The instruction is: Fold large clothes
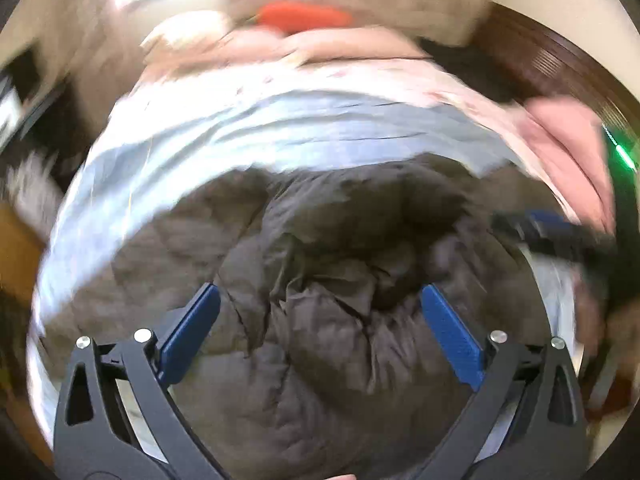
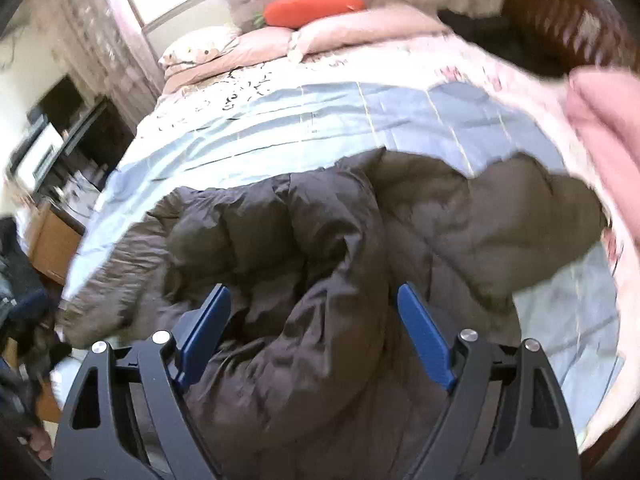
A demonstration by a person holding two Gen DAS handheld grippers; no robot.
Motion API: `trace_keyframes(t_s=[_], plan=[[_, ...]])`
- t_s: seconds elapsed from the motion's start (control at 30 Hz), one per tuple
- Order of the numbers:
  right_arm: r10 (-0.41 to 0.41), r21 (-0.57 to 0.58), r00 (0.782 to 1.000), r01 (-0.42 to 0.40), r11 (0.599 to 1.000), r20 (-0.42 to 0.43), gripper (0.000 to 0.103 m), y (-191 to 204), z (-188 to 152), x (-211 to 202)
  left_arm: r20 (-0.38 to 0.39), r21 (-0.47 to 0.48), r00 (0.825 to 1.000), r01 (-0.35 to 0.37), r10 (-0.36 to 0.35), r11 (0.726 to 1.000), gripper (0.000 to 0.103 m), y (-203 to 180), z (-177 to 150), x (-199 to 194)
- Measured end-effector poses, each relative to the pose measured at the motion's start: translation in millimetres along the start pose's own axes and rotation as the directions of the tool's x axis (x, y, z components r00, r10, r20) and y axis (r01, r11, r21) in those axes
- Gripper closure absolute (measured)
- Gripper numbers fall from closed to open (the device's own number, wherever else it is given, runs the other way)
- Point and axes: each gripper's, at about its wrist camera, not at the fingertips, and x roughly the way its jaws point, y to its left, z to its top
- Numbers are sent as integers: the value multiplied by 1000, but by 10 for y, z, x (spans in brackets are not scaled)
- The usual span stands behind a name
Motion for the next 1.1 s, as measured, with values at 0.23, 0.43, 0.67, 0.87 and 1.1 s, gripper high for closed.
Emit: trace_keyframes(t_s=[0.23,0.43,0.67,0.87,1.1], plan=[[-115,25,987,118,993,-117,18,-106,-660,1059,-157,-190,987,-59,29,980,2,45,-700,1400],[-9,228,975,61,972,-221,18,-552,-716,1344,-224,-159,975,-37,1,987,2,126,-700,1683],[-12,62,996,18,998,-92,18,-682,119,995,-135,-14,990,-49,47,999,2,71,42,1166],[3,-31,996,-6,999,-93,13,-630,814,1216,-77,20,996,-36,37,999,2,105,831,1140],[122,-19,977,-127,992,-174,11,-502,870,1732,-177,-5,984,-37,35,999,2,81,888,1836]])
